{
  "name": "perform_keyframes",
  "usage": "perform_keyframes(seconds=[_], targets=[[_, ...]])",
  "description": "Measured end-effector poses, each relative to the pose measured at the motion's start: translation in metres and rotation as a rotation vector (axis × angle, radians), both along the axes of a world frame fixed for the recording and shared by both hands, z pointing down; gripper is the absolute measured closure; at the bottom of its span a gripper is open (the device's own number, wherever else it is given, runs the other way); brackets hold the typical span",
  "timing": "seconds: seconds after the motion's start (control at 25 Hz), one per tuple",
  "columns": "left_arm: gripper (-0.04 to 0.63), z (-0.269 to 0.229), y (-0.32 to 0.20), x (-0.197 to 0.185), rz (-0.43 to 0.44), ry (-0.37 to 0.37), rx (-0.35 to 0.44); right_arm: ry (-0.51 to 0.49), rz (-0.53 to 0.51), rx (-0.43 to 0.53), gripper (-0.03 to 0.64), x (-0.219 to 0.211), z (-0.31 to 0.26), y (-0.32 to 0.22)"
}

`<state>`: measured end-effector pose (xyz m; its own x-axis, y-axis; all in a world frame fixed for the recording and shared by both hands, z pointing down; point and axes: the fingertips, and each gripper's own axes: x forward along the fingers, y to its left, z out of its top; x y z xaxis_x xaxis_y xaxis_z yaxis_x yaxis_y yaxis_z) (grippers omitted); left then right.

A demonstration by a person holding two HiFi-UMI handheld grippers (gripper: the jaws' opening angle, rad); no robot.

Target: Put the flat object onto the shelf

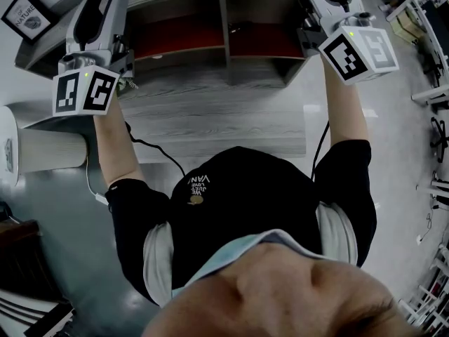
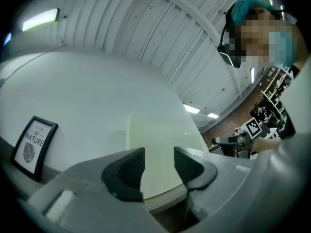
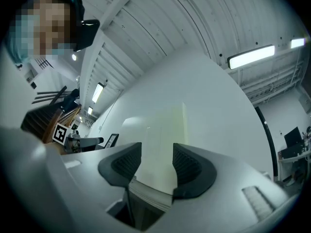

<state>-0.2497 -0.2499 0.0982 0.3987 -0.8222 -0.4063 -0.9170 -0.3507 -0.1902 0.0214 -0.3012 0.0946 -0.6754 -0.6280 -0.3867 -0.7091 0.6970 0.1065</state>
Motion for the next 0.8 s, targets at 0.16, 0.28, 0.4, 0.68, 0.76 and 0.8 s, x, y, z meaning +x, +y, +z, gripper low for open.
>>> perform_keyframes(seconds=[0.16, 0.28, 0.4, 0.68, 0.76, 0.8], targets=[[0.43, 0.012, 0.011, 0.006, -0.008, 0.001, 0.0, 0.0, -0.023, -0.016, 0.44, -0.002, 0.011, 0.011], [0.453, 0.022, 0.019, 0.01, -0.021, 0.004, 0.0, 0.003, -0.039, -0.012, 0.446, -0.005, 0.017, 0.022], [0.483, 0.035, 0.026, 0.012, -0.034, 0.007, -0.007, 0.01, -0.043, -0.011, 0.457, -0.009, 0.027, 0.031], [0.513, 0.064, 0.037, 0.023, -0.038, 0.002, -0.049, 0.018, -0.048, -0.043, 0.506, -0.015, 0.057, 0.042], [0.53, 0.07, 0.041, 0.027, -0.042, 0.003, -0.056, 0.014, -0.057, -0.059, 0.523, -0.016, 0.065, 0.044], [0.539, 0.073, 0.043, 0.029, -0.043, 0.006, -0.059, 0.013, -0.06, -0.067, 0.53, -0.017, 0.069, 0.046]])
